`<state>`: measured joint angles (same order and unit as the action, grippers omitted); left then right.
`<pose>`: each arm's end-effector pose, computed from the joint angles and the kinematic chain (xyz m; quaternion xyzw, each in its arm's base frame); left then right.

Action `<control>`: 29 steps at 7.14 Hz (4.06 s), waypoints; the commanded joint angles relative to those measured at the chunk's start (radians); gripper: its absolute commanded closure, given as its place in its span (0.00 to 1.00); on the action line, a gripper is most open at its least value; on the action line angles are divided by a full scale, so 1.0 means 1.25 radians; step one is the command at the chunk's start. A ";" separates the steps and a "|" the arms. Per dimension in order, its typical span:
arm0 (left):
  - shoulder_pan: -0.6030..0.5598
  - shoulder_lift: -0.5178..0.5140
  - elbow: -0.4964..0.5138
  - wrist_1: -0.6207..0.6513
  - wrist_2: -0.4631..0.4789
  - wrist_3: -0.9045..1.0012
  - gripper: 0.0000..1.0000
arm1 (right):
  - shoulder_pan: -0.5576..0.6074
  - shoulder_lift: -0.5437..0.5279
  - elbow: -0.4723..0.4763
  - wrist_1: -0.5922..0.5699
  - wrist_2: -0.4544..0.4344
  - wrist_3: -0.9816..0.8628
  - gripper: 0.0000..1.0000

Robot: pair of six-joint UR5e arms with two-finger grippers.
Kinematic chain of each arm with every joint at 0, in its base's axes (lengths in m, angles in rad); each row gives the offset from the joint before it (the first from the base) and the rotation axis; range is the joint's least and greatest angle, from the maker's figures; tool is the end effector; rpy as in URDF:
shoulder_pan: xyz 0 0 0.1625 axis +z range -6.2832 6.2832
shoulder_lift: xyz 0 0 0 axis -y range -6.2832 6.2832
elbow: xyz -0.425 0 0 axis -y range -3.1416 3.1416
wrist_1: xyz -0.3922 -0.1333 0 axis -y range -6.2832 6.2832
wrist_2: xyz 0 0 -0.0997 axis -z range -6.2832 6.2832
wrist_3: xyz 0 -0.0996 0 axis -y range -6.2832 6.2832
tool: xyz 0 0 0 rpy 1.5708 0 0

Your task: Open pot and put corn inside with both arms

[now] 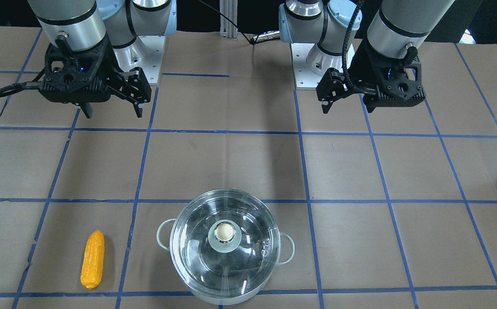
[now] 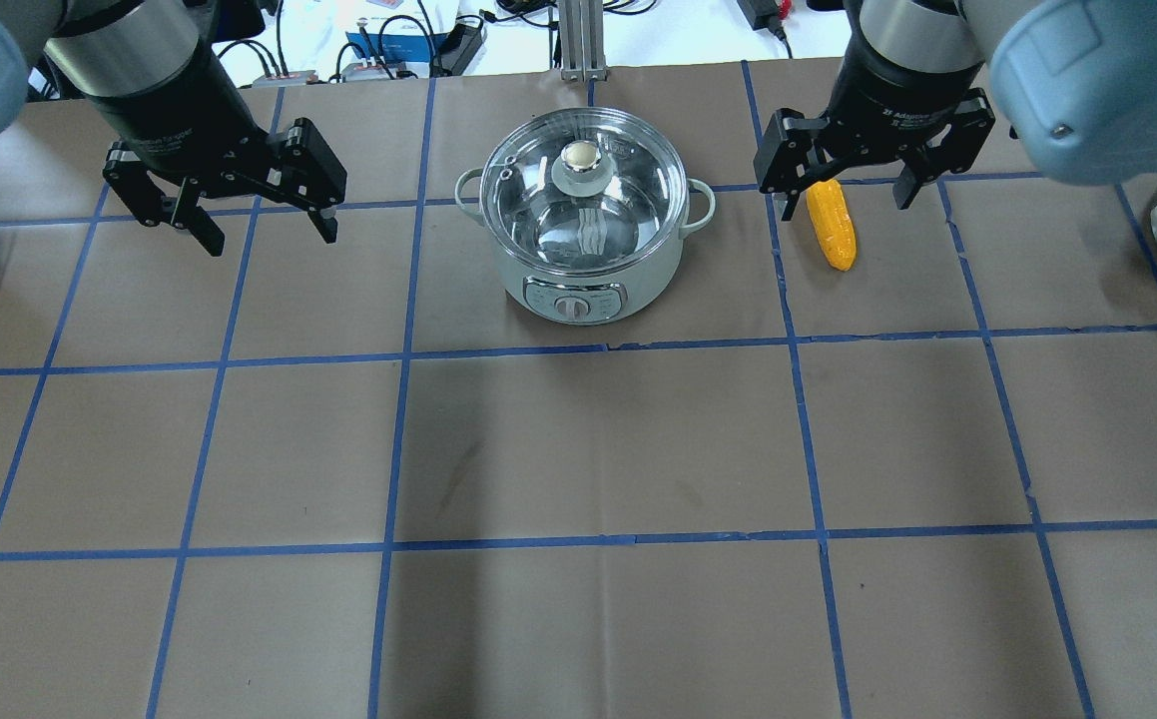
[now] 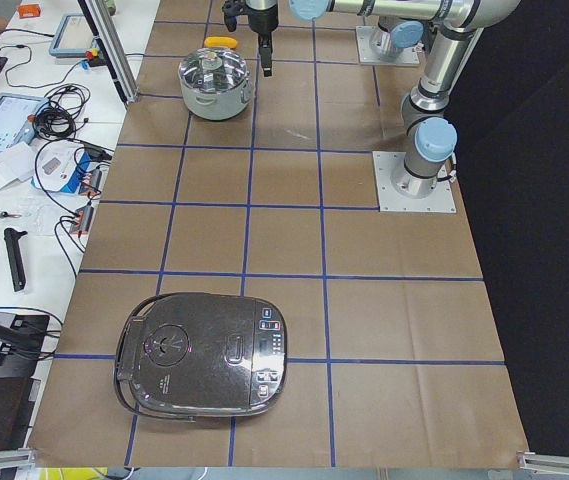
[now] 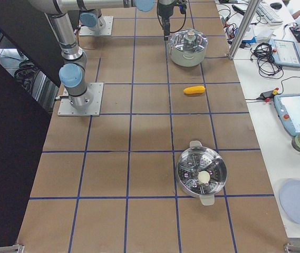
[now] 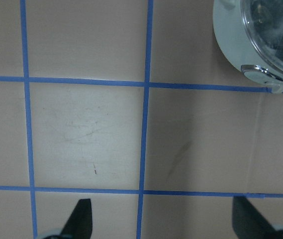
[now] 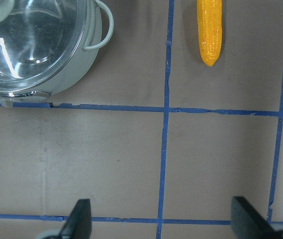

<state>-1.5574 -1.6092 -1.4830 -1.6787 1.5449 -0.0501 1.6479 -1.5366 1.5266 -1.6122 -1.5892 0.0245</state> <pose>-0.1291 -0.5035 0.5013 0.0321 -0.9990 -0.0295 0.0124 0.1705 -0.4998 0.4968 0.0261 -0.9993 0.0261 0.0079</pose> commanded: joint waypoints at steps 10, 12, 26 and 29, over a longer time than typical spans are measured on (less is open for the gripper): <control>-0.234 -0.440 0.278 0.382 -0.030 -0.328 0.00 | -0.131 0.395 -0.090 -0.288 0.013 -0.125 0.09; -0.243 -0.463 0.273 0.410 -0.030 -0.327 0.00 | -0.167 0.442 -0.010 -0.429 0.015 -0.189 0.14; -0.076 -0.269 0.253 0.175 -0.042 -0.080 0.82 | -0.067 0.250 -0.095 -0.185 0.059 -0.020 0.90; 0.105 -0.256 0.052 0.290 -0.066 0.132 0.82 | 0.125 0.453 -0.358 -0.185 0.033 0.166 0.90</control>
<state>-1.5182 -1.9337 -1.2891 -1.4179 1.4831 0.0048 1.6906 -1.1095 1.2590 -1.8445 -1.5256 0.1367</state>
